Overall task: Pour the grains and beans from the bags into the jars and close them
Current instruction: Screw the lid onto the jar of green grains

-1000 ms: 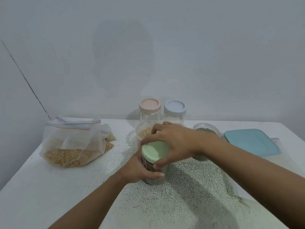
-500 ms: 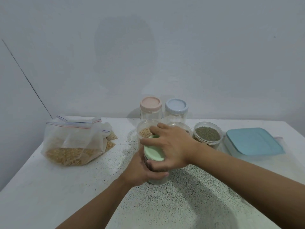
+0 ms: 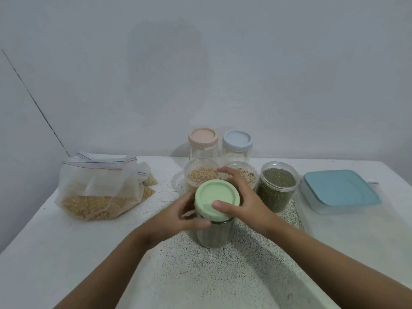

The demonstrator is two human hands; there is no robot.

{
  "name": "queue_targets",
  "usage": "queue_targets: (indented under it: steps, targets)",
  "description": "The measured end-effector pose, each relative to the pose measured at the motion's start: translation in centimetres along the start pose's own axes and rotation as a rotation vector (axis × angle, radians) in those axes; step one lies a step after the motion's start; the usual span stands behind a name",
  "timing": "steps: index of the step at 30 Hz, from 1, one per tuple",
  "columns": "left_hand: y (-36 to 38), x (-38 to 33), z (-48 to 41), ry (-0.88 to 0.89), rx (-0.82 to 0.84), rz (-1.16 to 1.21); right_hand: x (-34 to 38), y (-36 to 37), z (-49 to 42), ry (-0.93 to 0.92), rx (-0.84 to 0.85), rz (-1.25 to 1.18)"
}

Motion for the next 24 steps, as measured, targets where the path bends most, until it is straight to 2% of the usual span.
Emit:
queue_targets:
  steps: [2,5,11,17,24]
  targets:
    - [-0.2,-0.3,0.7,-0.051,-0.011,0.073,-0.7,-0.2,0.6,0.027,0.059,0.011]
    - [0.2,-0.5,0.6,-0.151,-0.125,0.11,-1.4,0.2,1.1,0.064,0.084,0.044]
    - [1.4,-3.0,-0.2,-0.172,-0.3,0.034,-1.2,0.4,1.6,0.041,-0.037,-0.044]
    - [1.5,-9.2,-3.1,-0.05,-0.333,0.0,3.4,-3.6,1.8,-0.096,-0.18,-0.072]
    - [1.6,-16.3,-10.5,0.058,-0.273,-0.029,9.2,-12.0,-0.1,-0.236,-0.338,-0.024]
Point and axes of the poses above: each hand's wrist, its own z-axis away from the middle knuckle, its own y-axis out of the palm, x = y × z, the point moved 5 cm from there along -z, towards the middle knuckle, and after that the axes turned 8 degrees about y, right-handed, at the moved point
